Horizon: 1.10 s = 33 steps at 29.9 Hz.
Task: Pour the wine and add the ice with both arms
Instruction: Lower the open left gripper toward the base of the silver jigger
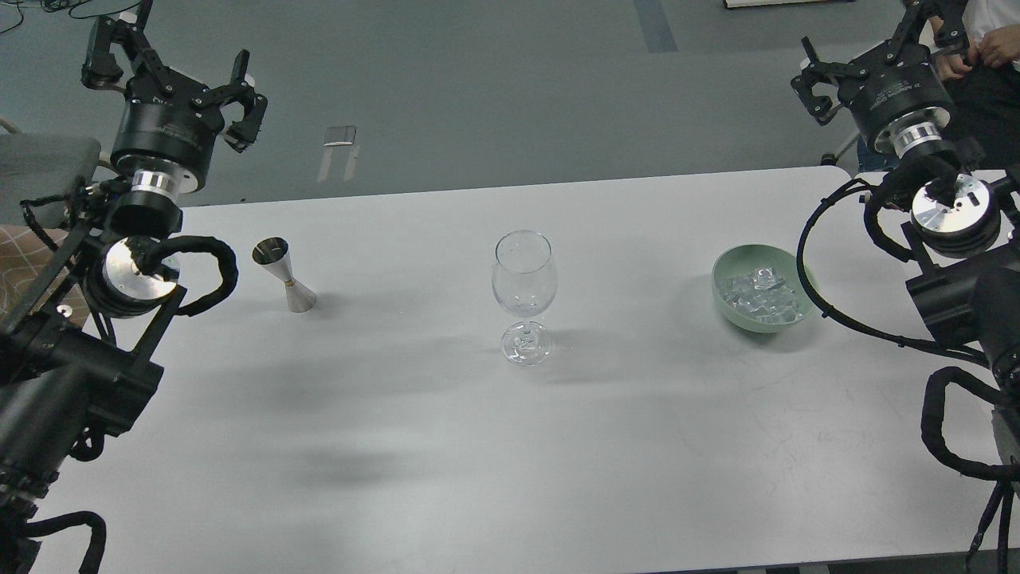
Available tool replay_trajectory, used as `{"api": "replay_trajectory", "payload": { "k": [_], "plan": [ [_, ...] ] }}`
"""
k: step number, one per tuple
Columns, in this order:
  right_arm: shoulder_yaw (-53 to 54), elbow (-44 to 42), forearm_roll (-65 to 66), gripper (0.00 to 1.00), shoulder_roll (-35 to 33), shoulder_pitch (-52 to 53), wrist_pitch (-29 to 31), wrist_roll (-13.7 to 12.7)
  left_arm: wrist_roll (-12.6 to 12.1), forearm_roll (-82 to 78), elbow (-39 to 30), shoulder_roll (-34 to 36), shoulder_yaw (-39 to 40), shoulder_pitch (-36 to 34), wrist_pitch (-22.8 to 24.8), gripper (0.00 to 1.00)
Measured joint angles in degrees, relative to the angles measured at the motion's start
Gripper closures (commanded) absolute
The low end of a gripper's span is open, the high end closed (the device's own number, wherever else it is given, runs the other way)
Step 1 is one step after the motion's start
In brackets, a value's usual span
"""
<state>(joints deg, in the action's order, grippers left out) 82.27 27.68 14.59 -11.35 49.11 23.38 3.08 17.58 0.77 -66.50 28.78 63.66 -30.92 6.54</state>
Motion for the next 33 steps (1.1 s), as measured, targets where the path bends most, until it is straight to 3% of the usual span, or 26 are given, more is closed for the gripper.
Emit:
{"api": "replay_trajectory", "payload": {
  "k": [4,12,21,28,30,33],
  "plan": [
    [0.05,0.11,0.00,0.00,-0.05,-0.08,-0.06,0.00,0.07,4.60,-6.15,3.26,1.71,5.64,-0.25,0.03],
    [-0.03,0.55,0.06,0.00,-0.15,-0.34,-0.20,0.00,0.13,6.28,-22.26,3.52,10.67,25.66,-2.85,0.03],
    [-0.09,0.63,0.25,0.00,0.11,-0.85,-0.31,0.00,0.63,6.28,-27.59,-4.03,11.72,38.45,-3.12,0.03],
    [-0.10,0.63,0.26,0.00,-0.05,-1.08,-0.41,0.00,0.88,4.05,-27.98,-13.30,11.13,41.86,-3.55,0.03],
    [-0.10,0.62,0.26,0.00,0.10,-1.36,-0.42,0.00,0.09,2.82,-27.93,-15.10,11.12,41.74,-5.16,0.03],
    [-0.10,0.62,0.26,0.00,0.07,-1.83,-0.44,0.00,-4.95,2.00,-27.88,-16.33,11.63,41.37,-8.64,0.04]
  ]
}}
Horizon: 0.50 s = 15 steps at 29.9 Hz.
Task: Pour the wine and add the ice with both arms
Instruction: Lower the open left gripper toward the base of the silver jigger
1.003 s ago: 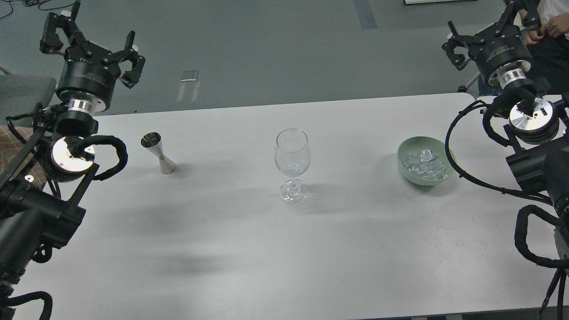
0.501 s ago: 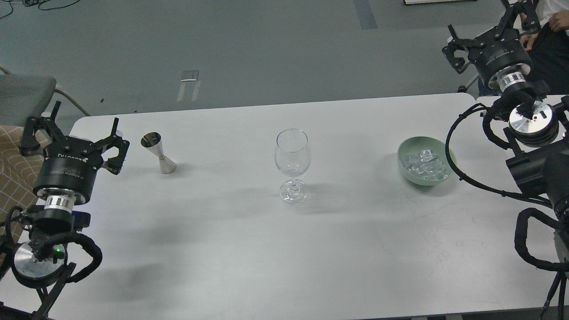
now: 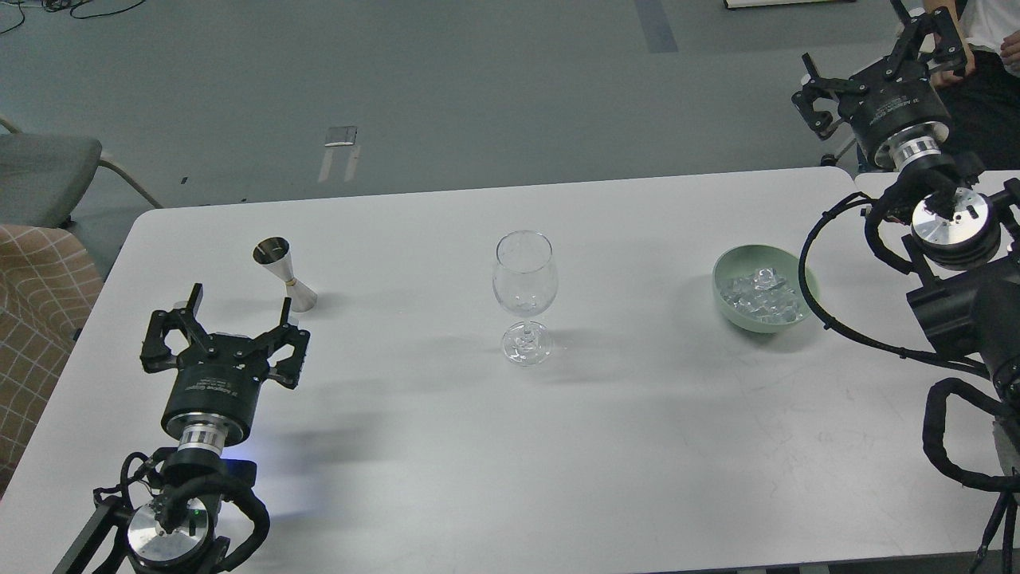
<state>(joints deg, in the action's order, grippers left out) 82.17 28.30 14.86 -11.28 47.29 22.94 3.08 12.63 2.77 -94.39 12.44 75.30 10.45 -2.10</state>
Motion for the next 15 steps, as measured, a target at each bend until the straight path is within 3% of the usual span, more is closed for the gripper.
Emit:
{"api": "replay_trajectory", "payload": {
  "k": [3,13,15],
  "plan": [
    [0.00,0.00,0.00,0.00,-0.23,-0.45,0.00,0.00,-2.61,-0.01,0.12,-0.89,1.31,-0.03,-1.85,0.05],
    [0.00,0.30,0.00,0.00,-0.61,-1.07,0.00,0.00,-3.15,0.20,0.44,-5.64,3.01,0.08,-3.94,0.11],
    [0.00,0.32,0.00,0.00,-0.63,-1.47,0.00,0.00,-3.17,0.20,0.70,-7.32,4.04,0.06,-4.75,0.16]
  ]
}}
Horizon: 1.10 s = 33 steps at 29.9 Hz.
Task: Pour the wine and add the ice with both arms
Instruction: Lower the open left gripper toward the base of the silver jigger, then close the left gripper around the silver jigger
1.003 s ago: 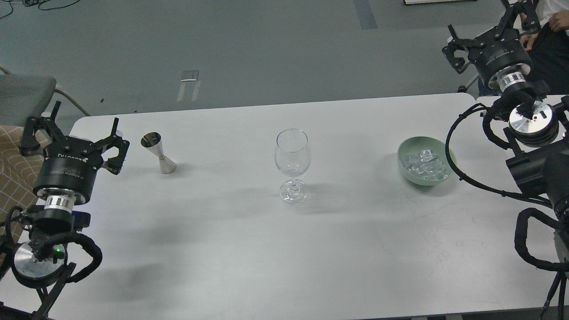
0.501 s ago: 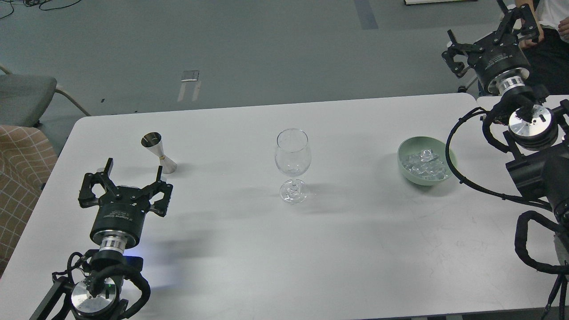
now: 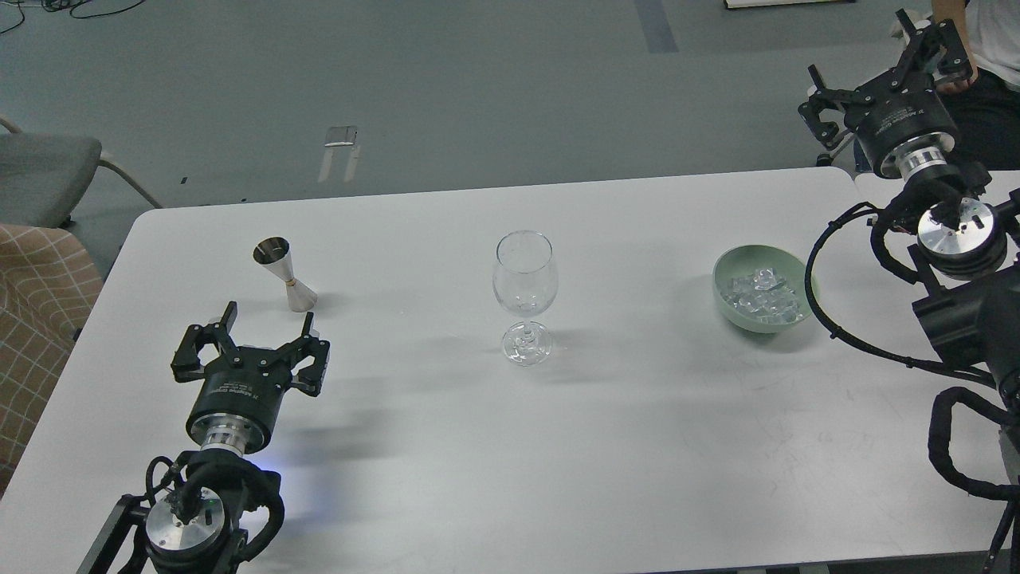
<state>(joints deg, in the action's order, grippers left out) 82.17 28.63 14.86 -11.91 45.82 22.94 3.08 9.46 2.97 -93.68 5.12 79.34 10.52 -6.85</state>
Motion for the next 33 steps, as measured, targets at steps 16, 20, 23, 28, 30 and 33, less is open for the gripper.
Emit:
{"api": "replay_trajectory", "payload": {
  "k": [16,20,23,28,30,33],
  "plan": [
    [0.06,0.04,0.00,0.00,-0.14,-0.41,0.00,0.00,0.21,-1.37,5.10,-2.91,2.64,-3.46,-2.49,0.65],
    [0.07,0.15,0.00,0.00,-0.20,-0.77,0.00,0.01,0.05,-3.41,7.44,-3.58,2.67,-5.52,-1.99,0.65],
    [0.07,0.24,0.00,0.00,-0.21,-0.81,-0.08,0.08,-0.07,-4.67,10.04,-4.78,2.67,-7.61,-1.92,0.64],
    [0.03,0.24,0.00,0.00,-0.22,-0.81,-0.08,0.09,-0.26,-4.98,12.33,-5.11,2.85,-9.38,-1.42,0.62],
    [0.01,0.24,0.00,0.00,-0.22,-0.95,-0.09,0.09,-0.27,-4.99,14.09,-5.12,3.43,-10.55,-1.19,0.59],
    [0.00,0.24,0.00,0.00,-0.22,-1.33,-0.09,0.09,-0.27,-4.99,17.24,-5.12,4.02,-12.76,-1.08,0.56]
  ]
}}
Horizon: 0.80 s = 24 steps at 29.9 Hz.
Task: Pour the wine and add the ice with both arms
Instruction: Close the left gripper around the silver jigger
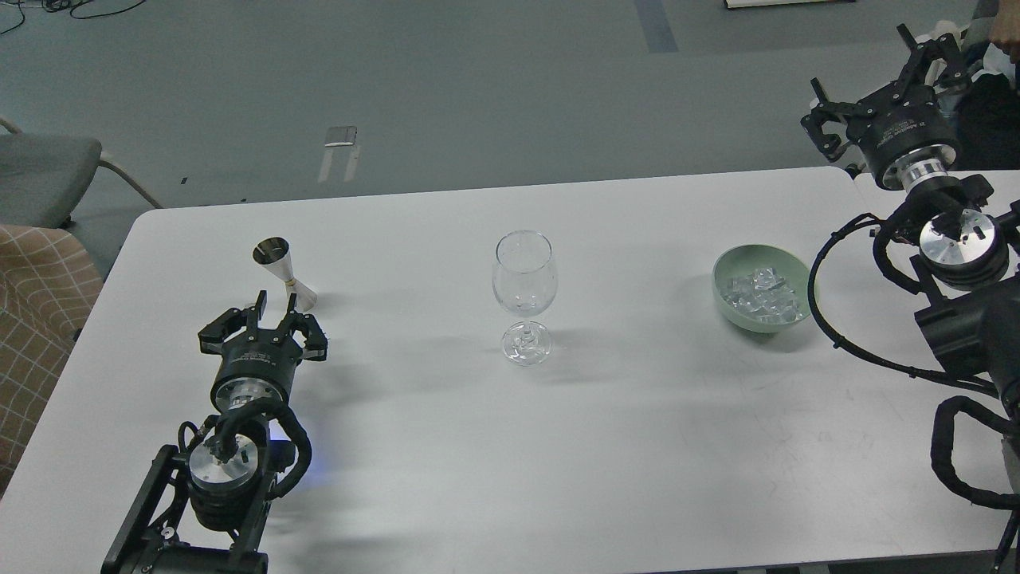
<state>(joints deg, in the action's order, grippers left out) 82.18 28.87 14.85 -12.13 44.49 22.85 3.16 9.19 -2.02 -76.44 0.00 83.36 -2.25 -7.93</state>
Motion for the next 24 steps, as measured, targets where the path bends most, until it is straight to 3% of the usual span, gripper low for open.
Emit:
{"api": "replay_trajectory", "payload": {
  "k": [8,24],
  "plan": [
    [0.00,-0.03,0.00,0.00,-0.07,-0.62,0.00,-0.01,0.07,0.10,8.01,0.00,0.07,-5.65,0.05,0.56],
    [0.00,-0.04,0.00,0.00,-1.65,-0.72,0.00,-0.01,0.04,0.85,17.06,0.00,0.05,-11.68,2.68,0.53]
  ]
}}
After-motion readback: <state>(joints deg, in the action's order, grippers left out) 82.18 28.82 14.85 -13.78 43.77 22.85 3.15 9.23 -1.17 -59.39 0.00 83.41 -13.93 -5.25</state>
